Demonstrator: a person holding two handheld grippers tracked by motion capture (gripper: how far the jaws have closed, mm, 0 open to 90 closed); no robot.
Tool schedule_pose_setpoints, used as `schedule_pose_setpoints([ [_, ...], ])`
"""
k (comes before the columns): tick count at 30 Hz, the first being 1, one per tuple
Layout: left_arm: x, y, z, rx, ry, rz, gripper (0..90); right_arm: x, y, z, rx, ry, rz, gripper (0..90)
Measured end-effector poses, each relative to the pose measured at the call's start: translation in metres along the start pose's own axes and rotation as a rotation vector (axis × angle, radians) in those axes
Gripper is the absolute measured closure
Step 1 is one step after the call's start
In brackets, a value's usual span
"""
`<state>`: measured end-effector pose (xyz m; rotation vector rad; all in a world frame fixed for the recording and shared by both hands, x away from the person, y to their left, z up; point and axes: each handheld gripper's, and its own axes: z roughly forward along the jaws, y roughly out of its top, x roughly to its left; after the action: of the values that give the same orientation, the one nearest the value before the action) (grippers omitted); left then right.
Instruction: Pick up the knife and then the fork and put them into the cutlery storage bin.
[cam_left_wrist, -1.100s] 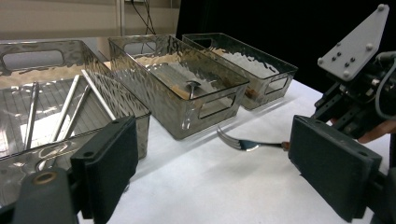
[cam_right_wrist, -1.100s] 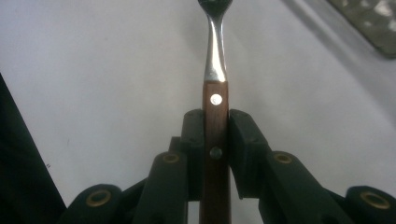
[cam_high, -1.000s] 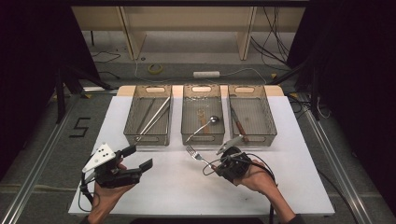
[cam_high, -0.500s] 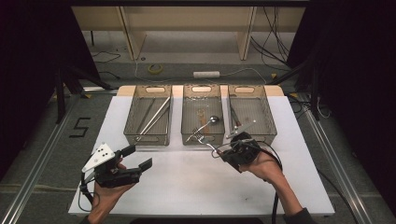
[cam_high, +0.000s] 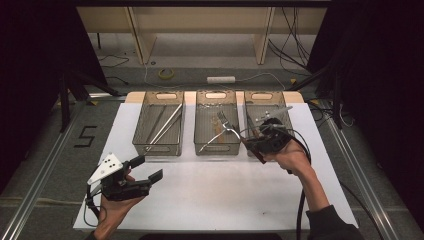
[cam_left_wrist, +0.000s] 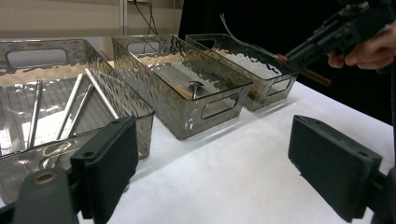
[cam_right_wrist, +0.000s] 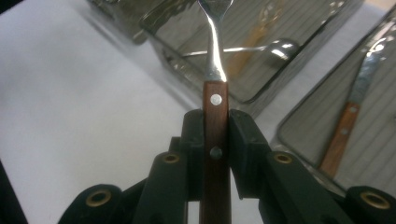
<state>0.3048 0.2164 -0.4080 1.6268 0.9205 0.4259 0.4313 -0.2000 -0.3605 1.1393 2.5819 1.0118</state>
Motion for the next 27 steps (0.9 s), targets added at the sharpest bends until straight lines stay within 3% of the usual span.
schedule_pose_setpoints([
  [13, 0.001, 0.000, 0.000, -0.001, 0.000, -0.001, 15.7, -0.049, 0.017, -0.005, -0.050, -0.027, 0.140, 77.6],
  [27, 0.001, 0.000, -0.001, -0.001, 0.000, 0.000, 15.7, -0.074, 0.021, -0.001, -0.053, -0.077, 0.211, 77.6],
])
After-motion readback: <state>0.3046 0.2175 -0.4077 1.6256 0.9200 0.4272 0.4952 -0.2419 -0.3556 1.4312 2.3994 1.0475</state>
